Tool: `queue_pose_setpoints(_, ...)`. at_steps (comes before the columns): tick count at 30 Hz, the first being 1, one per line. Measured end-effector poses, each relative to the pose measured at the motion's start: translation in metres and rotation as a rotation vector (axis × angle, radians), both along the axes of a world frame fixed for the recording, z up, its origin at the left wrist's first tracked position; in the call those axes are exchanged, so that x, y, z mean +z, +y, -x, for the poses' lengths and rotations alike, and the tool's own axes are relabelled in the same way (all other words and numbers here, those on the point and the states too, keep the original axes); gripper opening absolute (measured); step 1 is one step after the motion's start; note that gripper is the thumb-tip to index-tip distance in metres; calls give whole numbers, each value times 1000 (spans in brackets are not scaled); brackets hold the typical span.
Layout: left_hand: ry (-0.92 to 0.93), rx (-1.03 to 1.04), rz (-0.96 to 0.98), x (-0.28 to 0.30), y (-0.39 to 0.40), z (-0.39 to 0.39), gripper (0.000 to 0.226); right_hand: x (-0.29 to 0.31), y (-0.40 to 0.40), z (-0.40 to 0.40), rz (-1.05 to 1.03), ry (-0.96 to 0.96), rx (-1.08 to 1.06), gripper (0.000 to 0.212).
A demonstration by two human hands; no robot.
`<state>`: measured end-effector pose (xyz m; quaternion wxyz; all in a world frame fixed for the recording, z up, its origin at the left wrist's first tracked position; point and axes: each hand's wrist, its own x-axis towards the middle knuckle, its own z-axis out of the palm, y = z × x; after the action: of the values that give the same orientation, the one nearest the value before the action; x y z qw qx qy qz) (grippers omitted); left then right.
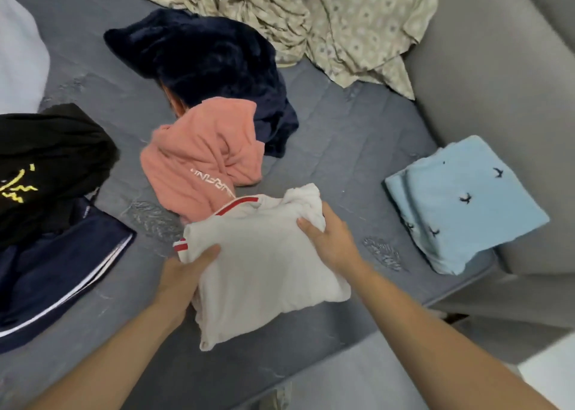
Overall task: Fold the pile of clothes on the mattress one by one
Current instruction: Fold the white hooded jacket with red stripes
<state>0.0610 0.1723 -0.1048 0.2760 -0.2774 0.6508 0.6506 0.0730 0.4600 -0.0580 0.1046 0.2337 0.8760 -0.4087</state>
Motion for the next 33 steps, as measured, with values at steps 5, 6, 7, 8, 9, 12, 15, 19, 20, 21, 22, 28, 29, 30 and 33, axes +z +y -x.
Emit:
queue_pose_setpoints(5,160,-157,-17,-12,82,-13,39,-13,86,-26,-149,-62,6,55)
queue_pose_setpoints(6,178,-182,-17,-15,99,-12,38,-15,103,-26,-177,-69,14,55)
queue_pose_setpoints(7,192,-199,-13,-19,116,-11,37,-16,120,-26,-202,-79,19,54)
queue_pose_setpoints(8,207,-204,-10,-22,132,-9,36,-18,135,-25,-224,-78,23,54)
queue_pose_setpoints(9,223,-199,-5,-25,148,-7,34,-20,150,-23,-250,-65,28,54)
queue_pose_setpoints(12,262,-176,-1,-30,192,-4,32,-27,191,-17,-347,-46,36,57)
queue_pose_setpoints(15,260,-150,23,-32,228,-2,27,-34,219,-13,-457,-95,77,60)
queue_pose_setpoints(19,263,-194,490,-25,260,-3,38,-45,221,-11,-675,-108,186,65)
queue_pose_setpoints(20,349,-251,681,-20,264,-5,50,-47,218,-12,-761,-64,227,63)
queue_pose_setpoints(21,490,-322,838,-14,267,-8,61,-49,215,-14,-831,4,275,59)
queue_pose_setpoints(22,660,-420,921,-8,271,-12,67,-51,213,-16,-869,96,329,55)
queue_pose_setpoints(28,824,-953,855,-47,301,-31,67,-80,206,-24,-663,223,566,55)
queue_pose_setpoints(29,811,-950,869,-58,302,-31,68,-87,208,-20,-628,190,576,60)
queue_pose_setpoints(30,810,-949,892,-68,302,-31,70,-95,210,-17,-613,183,586,63)
queue_pose_setpoints(33,821,-950,1005,-95,309,-26,74,-121,215,-8,-622,200,602,66)
